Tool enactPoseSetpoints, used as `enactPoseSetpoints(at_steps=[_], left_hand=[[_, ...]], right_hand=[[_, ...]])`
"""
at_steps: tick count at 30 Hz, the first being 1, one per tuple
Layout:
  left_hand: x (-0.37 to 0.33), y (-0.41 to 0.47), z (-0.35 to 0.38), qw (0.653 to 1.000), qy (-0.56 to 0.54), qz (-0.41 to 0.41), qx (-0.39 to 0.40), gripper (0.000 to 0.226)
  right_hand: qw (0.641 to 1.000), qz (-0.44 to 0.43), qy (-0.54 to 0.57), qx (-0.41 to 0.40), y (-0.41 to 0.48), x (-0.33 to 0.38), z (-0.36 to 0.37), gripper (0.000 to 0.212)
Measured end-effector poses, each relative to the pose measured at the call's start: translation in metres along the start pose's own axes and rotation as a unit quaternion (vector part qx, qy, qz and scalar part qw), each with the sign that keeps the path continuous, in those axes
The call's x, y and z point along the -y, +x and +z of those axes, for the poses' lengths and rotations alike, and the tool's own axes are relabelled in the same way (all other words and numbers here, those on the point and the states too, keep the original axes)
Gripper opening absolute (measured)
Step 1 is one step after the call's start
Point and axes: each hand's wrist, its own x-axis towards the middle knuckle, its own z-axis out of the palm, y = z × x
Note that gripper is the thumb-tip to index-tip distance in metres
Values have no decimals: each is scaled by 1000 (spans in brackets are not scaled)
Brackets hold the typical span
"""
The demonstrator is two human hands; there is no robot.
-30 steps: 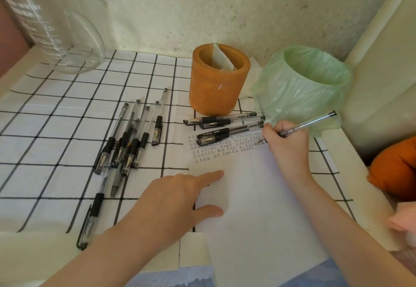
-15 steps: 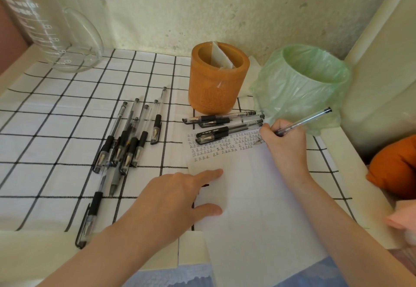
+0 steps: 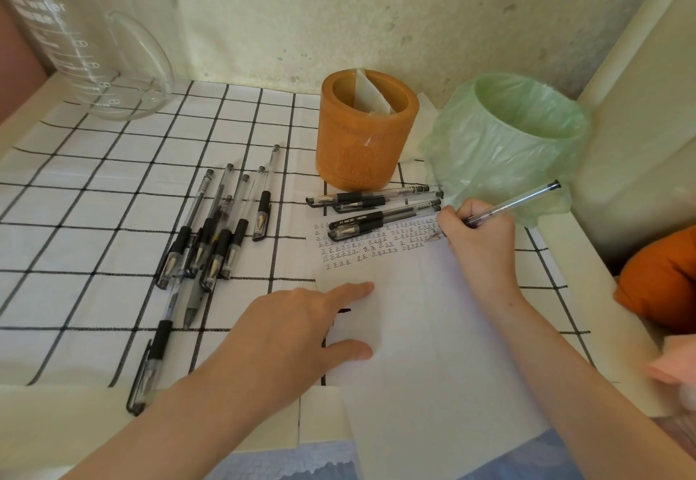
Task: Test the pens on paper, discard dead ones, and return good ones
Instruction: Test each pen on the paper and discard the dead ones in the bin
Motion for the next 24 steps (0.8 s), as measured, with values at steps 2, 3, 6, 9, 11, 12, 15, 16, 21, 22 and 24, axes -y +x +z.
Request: enactPoseSetpoints(at_steps=[2, 3, 6, 9, 11, 12, 15, 16, 21, 22, 24], left_hand=[[0, 0, 0, 1000, -2, 0, 1, 62], [0, 0, 0, 1000, -2, 0, 1, 62], [0, 1, 1, 1000, -5, -2, 4, 62], [0, 1, 1, 1000, -8, 0, 3, 62], [0, 1, 1, 1000, -9, 1, 1, 62], [1, 1, 1, 1000, -9, 2, 0, 62], [1, 1, 0, 1000, -6, 2, 2, 62], [0, 1, 0, 1000, -6, 1, 3, 62], [0, 0, -1, 1000, -8, -1, 3, 61], [0, 0, 0, 1000, -9, -1, 3, 61], [0, 0, 0, 1000, -10, 0, 2, 61]], right_hand=[[1000, -5, -4, 0, 0, 1, 0, 32], [1000, -8, -4, -1, -1, 1, 1, 32], [1000, -9, -6, -2, 0, 1, 1, 36], [1000, -7, -7, 1, 1, 1, 1, 38], [1000, -8, -6, 0, 0, 1, 1, 38], [1000, -9, -6, -1, 0, 0, 1, 36], [1000, -6, 1, -1, 0, 1, 1, 31], [1000, -7, -1, 0, 0, 1, 1, 31], [1000, -19, -5, -2, -1, 2, 1, 34], [1000, -17, -3, -1, 0, 1, 1, 33], [1000, -13, 3, 1, 0, -1, 1, 31]])
